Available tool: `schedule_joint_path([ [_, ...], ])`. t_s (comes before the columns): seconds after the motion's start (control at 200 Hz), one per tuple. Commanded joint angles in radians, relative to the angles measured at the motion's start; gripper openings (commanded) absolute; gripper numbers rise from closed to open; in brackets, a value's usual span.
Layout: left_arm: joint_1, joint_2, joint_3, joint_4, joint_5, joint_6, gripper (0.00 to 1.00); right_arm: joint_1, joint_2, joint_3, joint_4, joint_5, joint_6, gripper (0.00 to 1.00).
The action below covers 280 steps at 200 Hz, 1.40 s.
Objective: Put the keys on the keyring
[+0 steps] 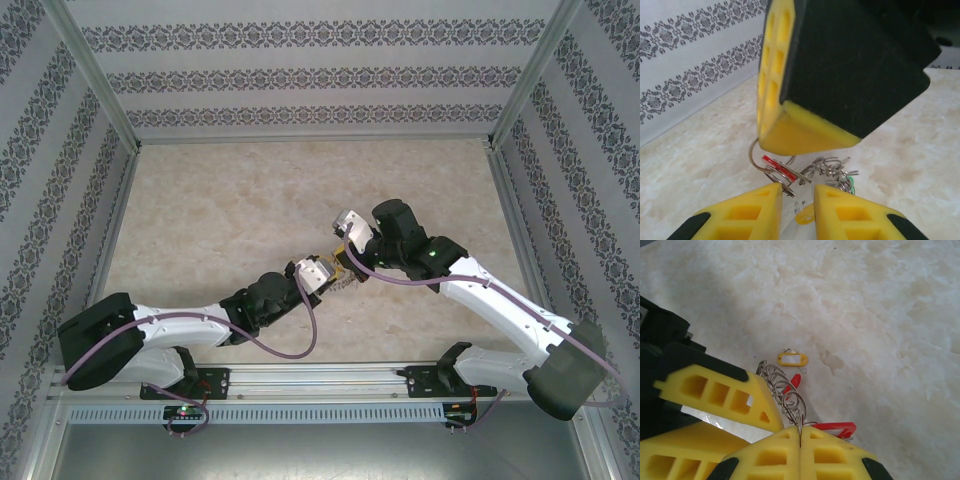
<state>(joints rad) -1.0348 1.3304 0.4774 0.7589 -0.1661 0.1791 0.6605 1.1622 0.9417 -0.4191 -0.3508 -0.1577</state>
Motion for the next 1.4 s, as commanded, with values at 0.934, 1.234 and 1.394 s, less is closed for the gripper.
schedule_joint_path([
  [0.934, -0.012, 0.053, 0.047, 0.108, -0.090, 0.052, 0.19, -0.017, -0.002, 0.044, 0.005, -0.060, 0.018, 0.00],
  [1.234, -0.012, 0.058, 0.046, 0.096, -0.117, 0.054, 0.13, -0.016, -0.011, 0.041, 0.001, -0.059, 0.018, 0.00],
  [1.394, -0.012, 0.049, 0.047, 0.076, -0.120, 0.061, 0.07, -0.016, -0.010, 0.041, -0.001, -0.066, 0.017, 0.00],
])
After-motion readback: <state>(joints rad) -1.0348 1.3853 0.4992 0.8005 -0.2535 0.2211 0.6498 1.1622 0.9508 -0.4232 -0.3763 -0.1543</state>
